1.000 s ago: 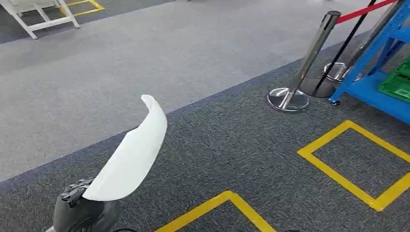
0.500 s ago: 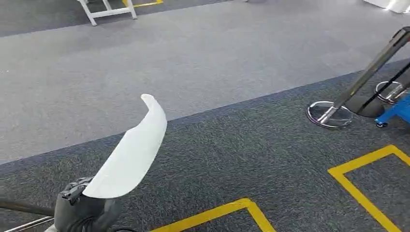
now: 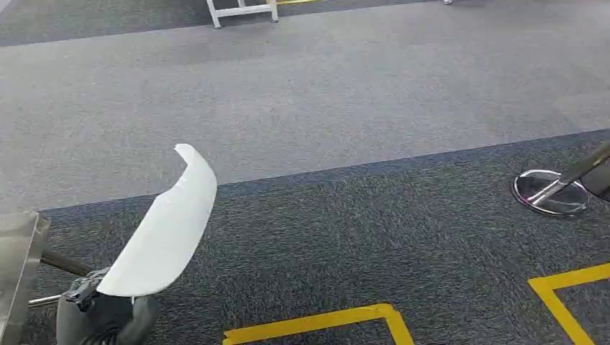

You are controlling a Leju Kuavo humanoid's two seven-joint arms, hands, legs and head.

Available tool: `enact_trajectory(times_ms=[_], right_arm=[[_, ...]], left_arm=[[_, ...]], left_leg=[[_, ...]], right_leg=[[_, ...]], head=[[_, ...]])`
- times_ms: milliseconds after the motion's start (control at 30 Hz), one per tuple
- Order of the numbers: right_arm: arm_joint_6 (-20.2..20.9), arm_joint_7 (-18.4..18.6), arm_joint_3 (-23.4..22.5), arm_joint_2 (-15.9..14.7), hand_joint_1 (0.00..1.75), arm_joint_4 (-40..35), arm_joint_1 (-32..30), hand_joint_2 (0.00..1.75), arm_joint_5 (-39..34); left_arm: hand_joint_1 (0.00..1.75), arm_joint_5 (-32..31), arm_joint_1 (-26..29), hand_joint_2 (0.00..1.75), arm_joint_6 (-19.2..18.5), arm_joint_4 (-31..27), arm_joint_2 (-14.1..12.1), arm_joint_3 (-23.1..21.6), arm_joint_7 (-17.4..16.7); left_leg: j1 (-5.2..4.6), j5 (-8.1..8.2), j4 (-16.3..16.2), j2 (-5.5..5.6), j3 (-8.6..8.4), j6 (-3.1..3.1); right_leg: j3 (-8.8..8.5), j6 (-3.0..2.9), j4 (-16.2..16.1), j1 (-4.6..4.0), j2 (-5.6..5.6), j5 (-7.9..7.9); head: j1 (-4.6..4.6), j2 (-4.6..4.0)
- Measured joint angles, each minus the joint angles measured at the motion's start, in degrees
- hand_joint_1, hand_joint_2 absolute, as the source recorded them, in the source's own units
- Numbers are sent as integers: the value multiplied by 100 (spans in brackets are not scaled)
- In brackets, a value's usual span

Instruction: Take the parts from the cabinet and place them on the table.

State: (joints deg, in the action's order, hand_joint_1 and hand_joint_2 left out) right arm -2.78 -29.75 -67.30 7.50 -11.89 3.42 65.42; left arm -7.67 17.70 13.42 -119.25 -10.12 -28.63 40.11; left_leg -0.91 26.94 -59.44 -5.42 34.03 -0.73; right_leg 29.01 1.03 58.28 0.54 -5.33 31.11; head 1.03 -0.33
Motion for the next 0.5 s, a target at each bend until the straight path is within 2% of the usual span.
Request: enact_trajectory(times_ms=[33,100,133,167,200,233,267,300,333,367,400,433,467,500], right_arm=[[0,0,0,-2,0,0,-1,0,2],[0,0,0,0,0,0,15,0,4],[0,0,0,0,0,0,30,0,4],[0,0,0,2,0,0,38,0,7],[-2,-4,0,2,0,0,40,0,4],[-2,-2,0,2,0,0,39,0,4],[-2,-2,0,2,0,0,30,0,2],[-2,7,0,2,0,0,7,0,2],[0,7,0,2,0,0,-12,0,0],[0,4,0,2,0,0,-26,0,0],[0,4,0,2,0,-2,-27,0,-2],[0,4,0,2,0,-4,-26,0,-2],[0,4,0,2,0,-4,-24,0,-9],[2,4,-2,2,0,-4,-24,0,-13]], left_arm=[[175,-13,-3,175,20,-9,0,0,0],[175,-24,30,175,101,-22,-15,4,0],[175,-26,35,175,120,-44,-15,4,0],[175,-33,44,175,133,-77,-15,0,0],[175,-44,30,175,175,-101,-20,2,7],[175,-66,8,175,228,-107,-31,9,4],[175,-110,12,175,311,-107,-31,13,0],[175,-184,28,175,425,-114,-31,15,0],[175,-221,47,175,503,-122,-44,31,0],[175,-236,73,175,553,-133,-55,37,0],[175,-243,89,175,608,-157,-63,42,0],[175,-243,103,175,656,-186,-77,50,0],[175,-252,134,175,749,-238,-96,85,0],[175,-260,174,175,820,-287,-118,131,0]], left_leg=[[-12,-19,32,61,3,-40],[-40,-15,39,204,24,-73],[-39,-37,106,291,6,-111],[23,-86,197,348,-77,-143],[32,-95,228,394,-97,-174],[36,-107,228,460,-94,-204],[35,-102,228,537,-93,-222],[33,-97,226,619,-92,-229],[33,-96,221,698,-94,-229],[35,-92,217,788,-103,-225],[43,-84,207,871,-110,-214],[56,-71,186,952,-115,-193],[74,-38,135,1026,-112,-148],[66,-5,84,1083,-80,-102]], right_leg=[[6,37,2,-2,-38,14],[-62,87,-43,8,-184,23],[-109,126,-67,0,-252,40],[-92,151,-29,32,-112,107],[-20,153,156,28,208,238],[164,154,539,28,387,441],[431,159,1057,29,483,654],[681,167,1492,30,521,790],[837,175,1712,29,526,787],[867,183,1644,34,525,636],[781,189,1353,47,532,387],[604,199,900,63,567,93],[381,211,353,91,709,-195],[298,228,162,119,1045,-123]], head=[[9,0],[7,2],[7,2],[2,2],[-28,0],[-41,0],[-66,2],[-65,2],[-68,2],[-68,0],[-65,0],[-68,0],[-72,2],[-92,0]])
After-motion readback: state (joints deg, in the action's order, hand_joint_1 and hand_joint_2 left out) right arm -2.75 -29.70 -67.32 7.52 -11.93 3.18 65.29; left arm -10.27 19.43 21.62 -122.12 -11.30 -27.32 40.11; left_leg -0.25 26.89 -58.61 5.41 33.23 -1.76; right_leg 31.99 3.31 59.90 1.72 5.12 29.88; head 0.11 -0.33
